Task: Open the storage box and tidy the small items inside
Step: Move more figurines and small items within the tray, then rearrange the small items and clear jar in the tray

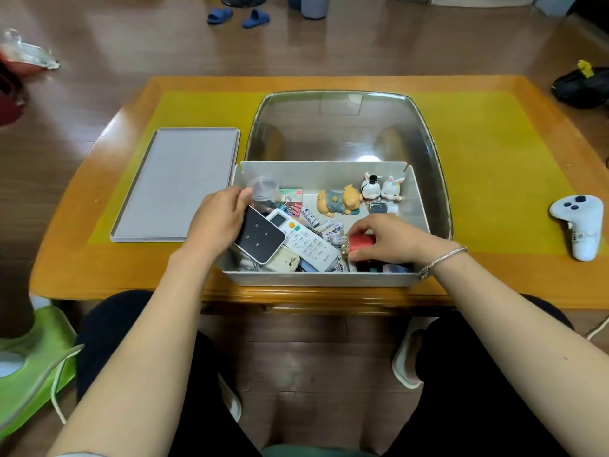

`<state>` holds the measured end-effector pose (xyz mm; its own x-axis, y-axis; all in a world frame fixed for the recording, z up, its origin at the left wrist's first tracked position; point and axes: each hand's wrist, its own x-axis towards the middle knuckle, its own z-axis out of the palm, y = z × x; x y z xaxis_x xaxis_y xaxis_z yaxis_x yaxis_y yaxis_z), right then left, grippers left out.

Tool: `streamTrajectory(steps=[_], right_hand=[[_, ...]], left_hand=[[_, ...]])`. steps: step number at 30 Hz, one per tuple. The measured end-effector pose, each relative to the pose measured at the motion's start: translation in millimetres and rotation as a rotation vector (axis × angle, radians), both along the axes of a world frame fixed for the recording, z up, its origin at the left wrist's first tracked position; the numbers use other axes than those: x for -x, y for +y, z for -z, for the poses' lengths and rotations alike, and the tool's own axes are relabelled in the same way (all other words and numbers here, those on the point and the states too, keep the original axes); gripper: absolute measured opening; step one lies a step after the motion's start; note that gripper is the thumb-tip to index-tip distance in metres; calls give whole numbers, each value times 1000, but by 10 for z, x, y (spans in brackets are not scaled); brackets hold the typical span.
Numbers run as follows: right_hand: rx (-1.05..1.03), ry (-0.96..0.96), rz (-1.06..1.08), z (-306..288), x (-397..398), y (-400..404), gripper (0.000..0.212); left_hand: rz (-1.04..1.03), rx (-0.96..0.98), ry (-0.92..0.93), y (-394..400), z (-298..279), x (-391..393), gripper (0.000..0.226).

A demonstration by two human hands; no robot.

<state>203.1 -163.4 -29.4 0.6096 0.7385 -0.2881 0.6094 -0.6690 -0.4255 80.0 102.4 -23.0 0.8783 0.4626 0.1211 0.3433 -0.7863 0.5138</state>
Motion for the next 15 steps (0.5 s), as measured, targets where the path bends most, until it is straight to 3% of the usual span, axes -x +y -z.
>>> streamTrajectory(steps=[3, 5, 8, 10, 15], right_hand=[[-36, -139, 91, -24, -73, -53, 47], [-43, -75, 98, -46, -101, -90, 53], [118, -80, 17, -24, -110, -121, 71], [153, -95, 5, 13, -108, -130, 71], [-114, -101, 142, -27, -114, -118, 65]], left_hand=[[9, -147, 8, -39, 20, -47, 41], [27, -249, 32, -77, 44, -71, 40], [31, -353, 114, -106, 93, -95, 41], [35, -373, 150, -118, 108, -104, 41], [150, -333, 154, -200, 55, -145, 31]])
